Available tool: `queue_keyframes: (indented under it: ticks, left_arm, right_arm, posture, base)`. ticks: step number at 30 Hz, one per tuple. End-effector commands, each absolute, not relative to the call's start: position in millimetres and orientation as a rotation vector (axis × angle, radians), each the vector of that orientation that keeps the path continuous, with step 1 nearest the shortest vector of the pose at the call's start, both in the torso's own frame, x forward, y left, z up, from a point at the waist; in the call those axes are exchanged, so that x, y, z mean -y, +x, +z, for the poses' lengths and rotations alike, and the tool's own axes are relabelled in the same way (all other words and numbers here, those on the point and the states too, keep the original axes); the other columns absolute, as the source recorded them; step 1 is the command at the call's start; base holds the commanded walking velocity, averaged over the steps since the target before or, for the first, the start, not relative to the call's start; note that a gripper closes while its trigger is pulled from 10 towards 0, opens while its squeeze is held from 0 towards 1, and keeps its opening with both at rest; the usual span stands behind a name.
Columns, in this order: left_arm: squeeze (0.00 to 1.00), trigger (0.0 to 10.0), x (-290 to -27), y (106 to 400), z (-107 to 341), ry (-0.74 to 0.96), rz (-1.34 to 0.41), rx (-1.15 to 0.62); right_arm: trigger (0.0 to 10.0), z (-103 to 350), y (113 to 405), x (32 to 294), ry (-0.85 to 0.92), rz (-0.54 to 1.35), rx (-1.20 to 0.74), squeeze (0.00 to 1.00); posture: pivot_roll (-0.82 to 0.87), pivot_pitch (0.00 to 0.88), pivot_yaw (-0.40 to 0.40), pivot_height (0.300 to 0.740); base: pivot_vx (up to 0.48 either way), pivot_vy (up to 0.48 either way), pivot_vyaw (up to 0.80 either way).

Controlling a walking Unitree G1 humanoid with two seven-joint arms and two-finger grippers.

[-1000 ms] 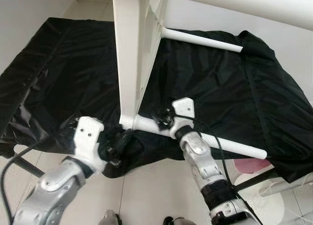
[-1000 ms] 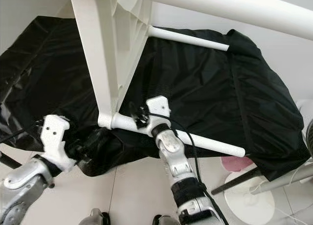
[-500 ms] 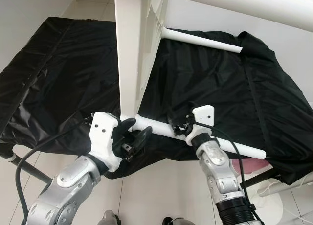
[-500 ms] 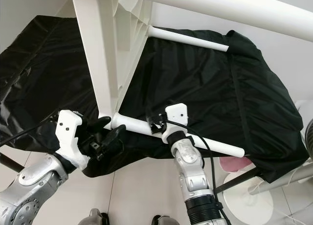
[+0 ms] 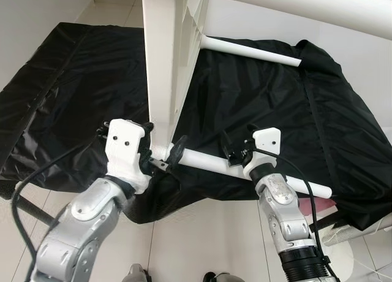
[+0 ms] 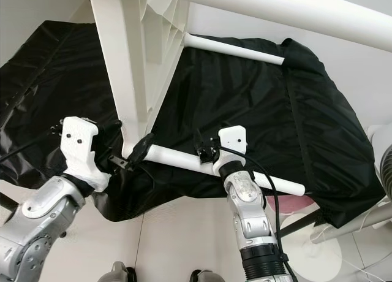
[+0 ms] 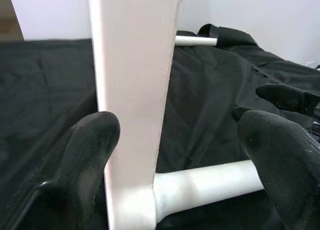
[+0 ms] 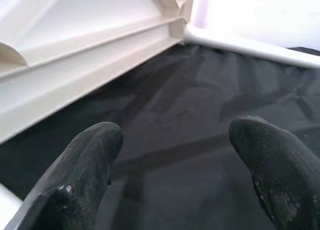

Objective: Building children table

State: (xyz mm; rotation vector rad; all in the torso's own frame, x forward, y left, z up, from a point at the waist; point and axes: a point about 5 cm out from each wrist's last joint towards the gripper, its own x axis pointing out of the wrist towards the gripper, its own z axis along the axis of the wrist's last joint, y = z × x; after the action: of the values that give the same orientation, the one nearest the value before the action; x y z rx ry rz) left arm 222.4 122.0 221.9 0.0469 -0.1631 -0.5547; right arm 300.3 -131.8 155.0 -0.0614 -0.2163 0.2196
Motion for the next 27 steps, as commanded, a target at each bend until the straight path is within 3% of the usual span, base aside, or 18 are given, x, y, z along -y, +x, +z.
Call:
queue_keyframes:
  ticks: [1,9,10,11,12,13,14,19,21,27]
  left_arm:
    - [1.00,10.0,-120,219,222,0.056,-0.564,0.159]
    - [1.00,10.0,-123,223,223,0.104,-0.511,0.161]
    - [0.82,10.0,-125,226,227,0.099,-0.465,0.184]
    - [0.82,10.0,-125,226,227,0.099,-0.465,0.184]
    - [0.24,10.0,-126,228,231,0.083,-0.431,0.205]
    - [0.24,10.0,-126,228,231,0.083,-0.431,0.205]
    - [0.00,10.0,-124,229,234,0.096,-0.425,0.217]
    - [0.00,10.0,-124,226,232,0.125,-0.456,0.204]
    - [0.00,10.0,-124,219,225,0.189,-0.574,0.158]
    - [0.00,10.0,-132,209,216,0.271,-0.681,0.099]
  right_arm:
    - [10.0,154,300,136,-0.055,0.202,0.203,0.00]
    - [10.0,154,302,137,-0.059,0.206,0.200,0.00]
    - [10.0,155,303,135,-0.059,0.208,0.200,0.00]
    - [10.0,155,303,135,-0.059,0.208,0.200,0.00]
    - [10.0,156,304,134,-0.060,0.208,0.201,0.00]
    - [10.0,156,304,134,-0.060,0.208,0.201,0.00]
    - [10.0,158,305,133,-0.060,0.209,0.203,0.00]
    - [10.0,158,306,133,-0.061,0.209,0.203,0.00]
    - [10.0,159,306,134,-0.061,0.209,0.203,0.00]
    - [10.0,158,306,132,-0.062,0.212,0.202,0.00]
  posture:
    - [0.12,0.113,-0.059,0.740]
    - [0.12,0.117,-0.062,0.740]
    - [0.12,0.116,-0.072,0.740]
    - [0.12,0.116,-0.072,0.740]
    - [0.12,0.114,-0.071,0.740]
    - [0.12,0.114,-0.071,0.740]
    - [0.12,0.115,-0.074,0.740]
    - [0.12,0.114,-0.075,0.740]
    - [0.11,0.112,-0.077,0.740]
    - [0.12,0.098,-0.075,0.740]
  base:
    - [0.000,0.000,0.00]
    - [0.000,0.000,0.00]
    - [0.000,0.000,0.00]
    - [0.000,0.000,0.00]
    - [0.000,0.000,0.00]
    - [0.000,0.000,0.00]
    - [0.000,0.000,0.00]
    - [0.000,0.000,0.00]
    - [0.000,0.000,0.00]
    - [0.000,0.000,0.00]
